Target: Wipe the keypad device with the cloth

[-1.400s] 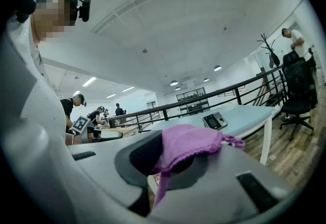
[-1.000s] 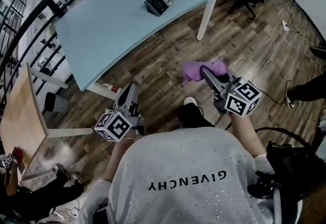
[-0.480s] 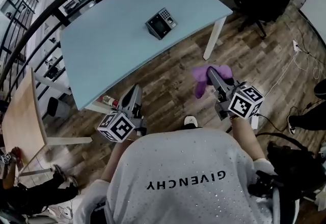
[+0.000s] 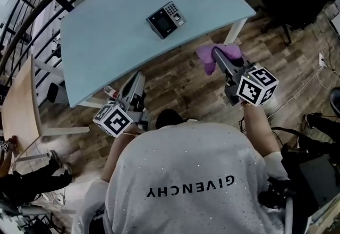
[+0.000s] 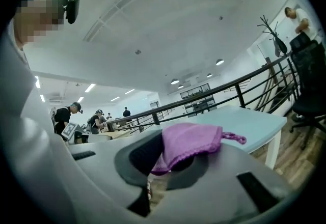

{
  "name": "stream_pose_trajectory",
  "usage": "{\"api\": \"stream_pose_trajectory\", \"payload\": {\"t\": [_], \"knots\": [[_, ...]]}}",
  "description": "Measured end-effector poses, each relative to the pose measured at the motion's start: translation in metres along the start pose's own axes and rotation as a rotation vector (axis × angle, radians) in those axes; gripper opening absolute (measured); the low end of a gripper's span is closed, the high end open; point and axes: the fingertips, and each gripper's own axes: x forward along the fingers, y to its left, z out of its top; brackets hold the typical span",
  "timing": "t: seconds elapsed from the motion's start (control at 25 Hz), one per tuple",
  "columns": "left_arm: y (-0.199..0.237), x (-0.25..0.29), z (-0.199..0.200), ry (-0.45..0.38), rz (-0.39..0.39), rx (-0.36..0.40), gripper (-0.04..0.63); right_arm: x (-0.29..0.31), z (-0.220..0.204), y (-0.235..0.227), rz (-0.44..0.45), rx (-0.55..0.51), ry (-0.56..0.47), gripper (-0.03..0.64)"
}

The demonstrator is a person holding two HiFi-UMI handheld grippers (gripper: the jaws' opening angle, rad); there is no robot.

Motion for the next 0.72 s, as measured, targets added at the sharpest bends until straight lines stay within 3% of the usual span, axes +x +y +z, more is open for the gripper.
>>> {"api": "stream_pose_trajectory", "payload": {"t": [0.12, 0.28, 0.4, 0.56, 0.72], "knots": [[0.004, 0.001, -0.005, 0.054, 0.072, 0.032, 0.0, 0.016, -0.003, 0.001, 0.05, 0.017, 0.021, 0.018], [0.023, 0.012, -0.018, 0.084, 0.144, 0.006, 0.0, 0.037, -0.014, -0.004, 0.093, 0.06, 0.051, 0.018], [0.035, 0.029, -0.024, 0.086, 0.147, -0.017, 0.0, 0.052, -0.025, -0.012, 0.104, 0.093, 0.074, 0.018], [0.052, 0.061, -0.039, 0.161, 0.125, -0.068, 0.0, 0.077, -0.033, -0.025, 0.13, 0.115, 0.107, 0.018], [0.068, 0.098, -0.03, 0.176, 0.12, -0.078, 0.0, 0.108, -0.033, -0.04, 0.173, 0.121, 0.136, 0.018]]}}
